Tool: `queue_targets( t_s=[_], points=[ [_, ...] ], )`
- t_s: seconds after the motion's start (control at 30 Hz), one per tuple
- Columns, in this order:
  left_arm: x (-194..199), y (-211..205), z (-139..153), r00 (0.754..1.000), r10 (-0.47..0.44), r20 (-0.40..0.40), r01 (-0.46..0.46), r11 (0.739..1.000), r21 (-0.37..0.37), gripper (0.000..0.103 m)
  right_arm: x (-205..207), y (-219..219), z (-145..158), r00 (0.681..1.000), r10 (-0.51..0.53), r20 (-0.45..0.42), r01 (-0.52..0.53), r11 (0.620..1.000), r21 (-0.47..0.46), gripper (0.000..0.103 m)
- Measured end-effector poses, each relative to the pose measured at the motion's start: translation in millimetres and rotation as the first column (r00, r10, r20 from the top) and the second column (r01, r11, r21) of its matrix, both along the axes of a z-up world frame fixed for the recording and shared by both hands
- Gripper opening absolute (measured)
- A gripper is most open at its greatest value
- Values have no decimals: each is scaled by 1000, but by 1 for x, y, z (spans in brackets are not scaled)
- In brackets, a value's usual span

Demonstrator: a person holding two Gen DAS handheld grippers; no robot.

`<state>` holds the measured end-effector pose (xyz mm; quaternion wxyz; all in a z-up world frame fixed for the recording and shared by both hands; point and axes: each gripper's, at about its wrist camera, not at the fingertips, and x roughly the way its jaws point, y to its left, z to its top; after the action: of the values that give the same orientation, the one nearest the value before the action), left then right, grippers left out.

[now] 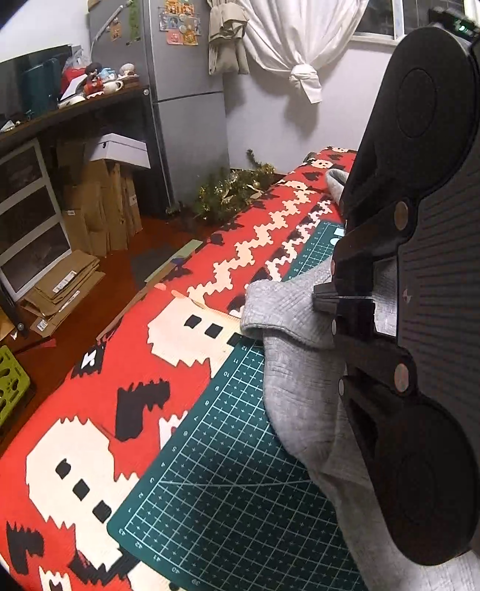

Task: Fold clothes

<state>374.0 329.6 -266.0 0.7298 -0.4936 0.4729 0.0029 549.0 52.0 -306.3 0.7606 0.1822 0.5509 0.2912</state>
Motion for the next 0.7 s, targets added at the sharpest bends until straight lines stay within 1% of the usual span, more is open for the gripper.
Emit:
queue_targets(
  t_s=[0.1, 0.2, 0.27, 0.33, 0.53, 0.6, 0.63, 0.7],
  points=[
    [1, 0, -1, 1000, 1, 12, -1, 1000, 10, 1, -1, 7, -14, 1000, 17, -20, -17, 1000, -3, 0],
    [2, 0, -2, 1000, 2, 24, -3, 1000, 19, 1, -2, 10, -15, 1000, 19, -2, -19, 1000, -15, 0],
    [1, -1, 0, 999, 6, 40, -8, 999, 50, 0, -2, 10, -14, 1000, 13, 9, -13, 1000, -19, 0],
    [0, -3, 6, 998, 6, 58, -12, 995, 100, 0, -1, 8, -13, 1000, 6, 18, -5, 1000, -21, 0],
    [2, -8, 17, 996, -38, 84, 22, 982, 186, 0, 1, 4, -12, 999, -15, 46, 17, 1000, -26, 0],
    [3, -7, 18, 996, -32, 81, 14, 977, 213, 0, -1, 5, -12, 995, -43, 89, 49, 997, -63, 0],
    [3, -5, 17, 997, -27, 78, 9, 975, 220, 0, -2, 5, -10, 994, -47, 97, 53, 997, -56, 0],
    [3, -1, 14, 997, -20, 74, 4, 978, 210, 0, -3, 1, -7, 995, -41, 93, 42, 999, -11, 1]
  ],
)
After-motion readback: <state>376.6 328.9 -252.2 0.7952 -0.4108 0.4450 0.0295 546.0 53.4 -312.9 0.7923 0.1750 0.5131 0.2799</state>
